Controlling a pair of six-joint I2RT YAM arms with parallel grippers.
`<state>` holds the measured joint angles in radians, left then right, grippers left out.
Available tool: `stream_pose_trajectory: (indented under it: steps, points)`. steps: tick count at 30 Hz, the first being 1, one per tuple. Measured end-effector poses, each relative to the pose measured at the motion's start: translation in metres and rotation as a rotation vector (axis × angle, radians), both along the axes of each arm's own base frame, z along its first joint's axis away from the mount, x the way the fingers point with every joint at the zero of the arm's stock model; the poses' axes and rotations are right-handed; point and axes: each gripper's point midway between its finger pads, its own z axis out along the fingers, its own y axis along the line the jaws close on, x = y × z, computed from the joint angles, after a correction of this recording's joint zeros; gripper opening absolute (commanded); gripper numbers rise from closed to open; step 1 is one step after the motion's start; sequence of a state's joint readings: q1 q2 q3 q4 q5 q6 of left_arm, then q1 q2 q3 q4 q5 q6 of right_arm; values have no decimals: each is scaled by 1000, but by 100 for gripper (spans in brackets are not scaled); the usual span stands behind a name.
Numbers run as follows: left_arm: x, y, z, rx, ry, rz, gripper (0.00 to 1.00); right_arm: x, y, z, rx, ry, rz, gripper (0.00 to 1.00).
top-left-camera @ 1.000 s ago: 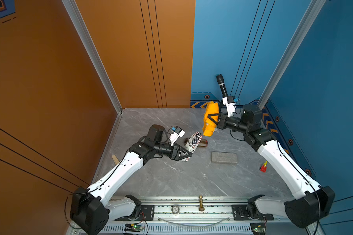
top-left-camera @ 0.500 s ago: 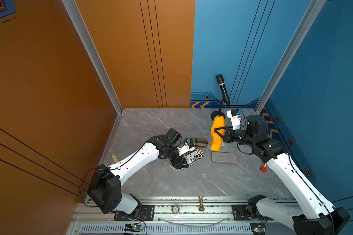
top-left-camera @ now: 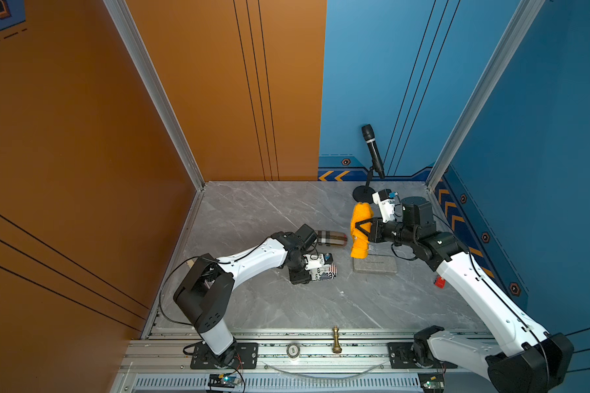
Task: Wipe the eyeglass case
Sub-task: Place the eyeglass case at the center of the board.
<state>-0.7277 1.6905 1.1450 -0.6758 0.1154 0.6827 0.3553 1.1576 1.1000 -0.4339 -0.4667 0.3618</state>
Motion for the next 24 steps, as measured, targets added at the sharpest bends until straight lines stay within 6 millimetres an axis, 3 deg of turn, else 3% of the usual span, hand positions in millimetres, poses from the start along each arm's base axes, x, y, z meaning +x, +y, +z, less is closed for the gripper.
stream_pose_trajectory:
  steps: [8,16,24]
  points:
    - [2,2,-28,48,34,-45,30,5,4,-21,-21,46,7,0]
    - [20,18,-32,47,38,-10,36,14,7,-29,-30,46,15,0]
    - [24,19,-37,67,53,-30,58,17,9,-42,-46,59,25,0]
